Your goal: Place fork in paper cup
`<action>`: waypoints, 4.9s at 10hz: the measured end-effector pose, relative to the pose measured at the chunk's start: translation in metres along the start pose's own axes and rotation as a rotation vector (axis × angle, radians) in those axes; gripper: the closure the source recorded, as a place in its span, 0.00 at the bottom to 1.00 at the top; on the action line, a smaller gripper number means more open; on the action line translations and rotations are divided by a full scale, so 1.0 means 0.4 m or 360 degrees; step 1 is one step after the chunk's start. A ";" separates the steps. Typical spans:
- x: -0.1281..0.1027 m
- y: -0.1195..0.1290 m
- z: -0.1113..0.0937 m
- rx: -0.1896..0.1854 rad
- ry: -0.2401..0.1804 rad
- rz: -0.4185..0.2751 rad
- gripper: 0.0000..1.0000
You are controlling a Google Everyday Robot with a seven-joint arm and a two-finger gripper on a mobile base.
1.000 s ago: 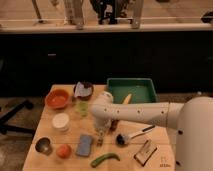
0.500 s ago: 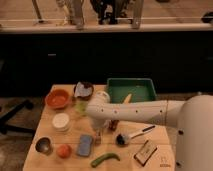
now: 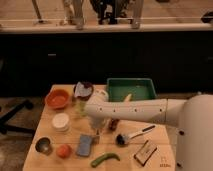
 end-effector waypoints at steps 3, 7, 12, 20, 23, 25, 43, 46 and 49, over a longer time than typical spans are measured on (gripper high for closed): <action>0.003 -0.034 -0.027 0.0009 0.0021 -0.0044 1.00; -0.001 -0.114 -0.103 0.0047 0.0083 -0.0134 1.00; -0.022 -0.232 -0.167 0.0034 0.0077 -0.0267 1.00; -0.021 -0.245 -0.157 0.0022 0.0075 -0.0298 1.00; -0.020 -0.294 -0.168 0.0020 0.0096 -0.0367 1.00; -0.014 -0.313 -0.187 0.0016 0.0119 -0.0402 1.00; 0.028 -0.542 -0.180 0.0024 0.0042 -0.0669 1.00; 0.039 -0.528 -0.172 0.0016 0.0026 -0.0656 1.00; 0.044 -0.506 -0.166 0.0016 0.0013 -0.0633 1.00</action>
